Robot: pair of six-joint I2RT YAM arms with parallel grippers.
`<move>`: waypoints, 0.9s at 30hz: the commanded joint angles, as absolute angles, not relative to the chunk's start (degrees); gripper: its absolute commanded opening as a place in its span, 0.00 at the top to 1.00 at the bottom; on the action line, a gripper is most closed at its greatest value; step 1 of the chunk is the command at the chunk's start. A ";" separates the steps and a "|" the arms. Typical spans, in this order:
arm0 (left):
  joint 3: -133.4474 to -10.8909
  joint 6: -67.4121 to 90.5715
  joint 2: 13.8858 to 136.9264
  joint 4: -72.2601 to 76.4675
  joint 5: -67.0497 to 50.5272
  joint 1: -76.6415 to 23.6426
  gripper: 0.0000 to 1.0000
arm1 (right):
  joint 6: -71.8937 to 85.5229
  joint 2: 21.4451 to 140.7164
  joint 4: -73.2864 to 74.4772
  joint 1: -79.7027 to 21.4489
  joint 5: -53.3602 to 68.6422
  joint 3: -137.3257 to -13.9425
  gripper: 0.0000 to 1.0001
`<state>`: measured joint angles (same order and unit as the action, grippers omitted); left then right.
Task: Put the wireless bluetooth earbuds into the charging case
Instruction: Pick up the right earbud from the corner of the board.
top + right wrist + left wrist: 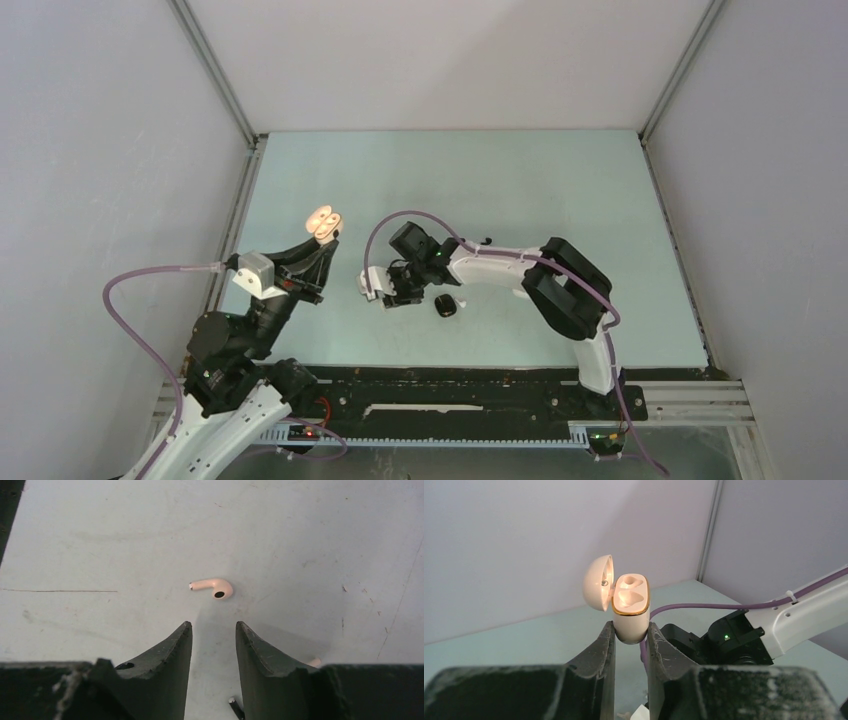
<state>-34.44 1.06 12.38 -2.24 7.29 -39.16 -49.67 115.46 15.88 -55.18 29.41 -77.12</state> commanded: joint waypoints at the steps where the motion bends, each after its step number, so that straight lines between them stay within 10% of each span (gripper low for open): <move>1: -35.07 0.70 13.23 -0.57 6.68 -39.21 1.00 | -52.03 118.23 18.38 -55.26 30.31 -82.93 0.60; 27: -34.54 1.87 10.99 -2.28 7.11 -39.23 1.00 | -56.86 126.01 28.38 -59.03 25.33 -91.85 0.67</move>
<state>-34.44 1.50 11.86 -3.42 7.29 -39.16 -56.38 124.33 26.26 -59.22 26.94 -89.97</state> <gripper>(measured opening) 0.241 0.330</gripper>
